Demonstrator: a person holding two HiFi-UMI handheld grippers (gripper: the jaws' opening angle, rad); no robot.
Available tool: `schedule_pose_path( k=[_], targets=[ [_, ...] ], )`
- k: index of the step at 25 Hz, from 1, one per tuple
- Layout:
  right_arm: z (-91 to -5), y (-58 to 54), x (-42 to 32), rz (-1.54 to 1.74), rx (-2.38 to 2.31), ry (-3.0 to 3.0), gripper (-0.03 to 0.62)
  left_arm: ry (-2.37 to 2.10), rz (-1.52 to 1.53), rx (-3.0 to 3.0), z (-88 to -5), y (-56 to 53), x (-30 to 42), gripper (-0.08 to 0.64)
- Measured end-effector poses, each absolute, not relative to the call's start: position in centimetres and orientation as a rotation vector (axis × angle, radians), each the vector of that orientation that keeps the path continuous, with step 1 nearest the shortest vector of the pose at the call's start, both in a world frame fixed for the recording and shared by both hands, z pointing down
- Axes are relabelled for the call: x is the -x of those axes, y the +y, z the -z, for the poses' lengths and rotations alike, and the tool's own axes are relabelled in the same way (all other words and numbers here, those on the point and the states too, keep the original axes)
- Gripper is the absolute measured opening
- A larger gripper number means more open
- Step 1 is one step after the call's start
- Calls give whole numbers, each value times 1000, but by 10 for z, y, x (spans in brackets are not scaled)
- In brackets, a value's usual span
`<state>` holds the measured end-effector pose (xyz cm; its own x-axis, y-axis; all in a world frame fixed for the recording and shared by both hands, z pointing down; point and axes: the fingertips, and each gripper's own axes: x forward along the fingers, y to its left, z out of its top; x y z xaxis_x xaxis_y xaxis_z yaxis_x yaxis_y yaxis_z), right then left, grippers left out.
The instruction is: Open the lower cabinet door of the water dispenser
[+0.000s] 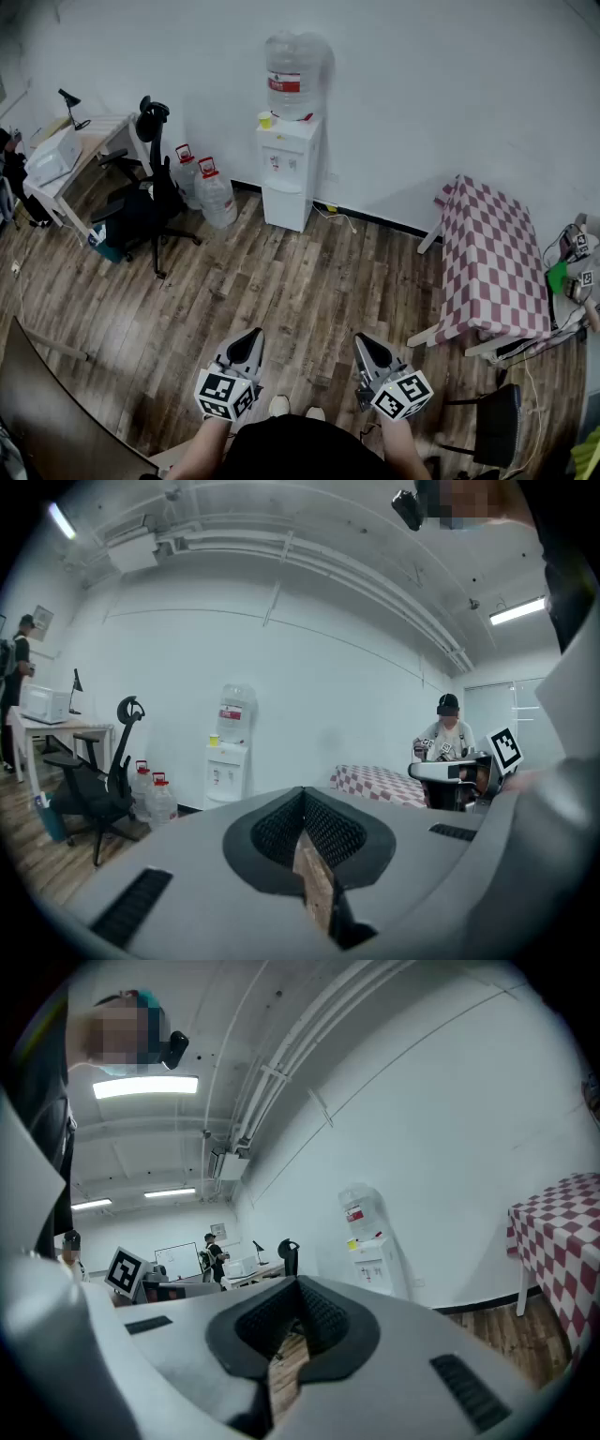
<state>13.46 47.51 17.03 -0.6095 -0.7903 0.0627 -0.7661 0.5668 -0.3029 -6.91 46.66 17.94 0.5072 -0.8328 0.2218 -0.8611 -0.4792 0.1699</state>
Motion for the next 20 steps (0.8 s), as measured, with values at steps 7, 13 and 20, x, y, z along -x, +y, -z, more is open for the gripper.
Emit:
schedule_pose_path(
  k=[7, 13, 20],
  targets=[
    [-168, 476, -126, 448, 1353, 2719, 21, -1412, -143, -2496, -180, 469, 74, 14],
    [-169, 471, -120, 444, 1380, 2713, 21, -1394, -131, -2511, -179, 458, 80, 14],
    [-167, 468, -103, 437, 1356, 2718, 23, -1372, -118, -2514, -186, 453, 91, 14]
  ],
)
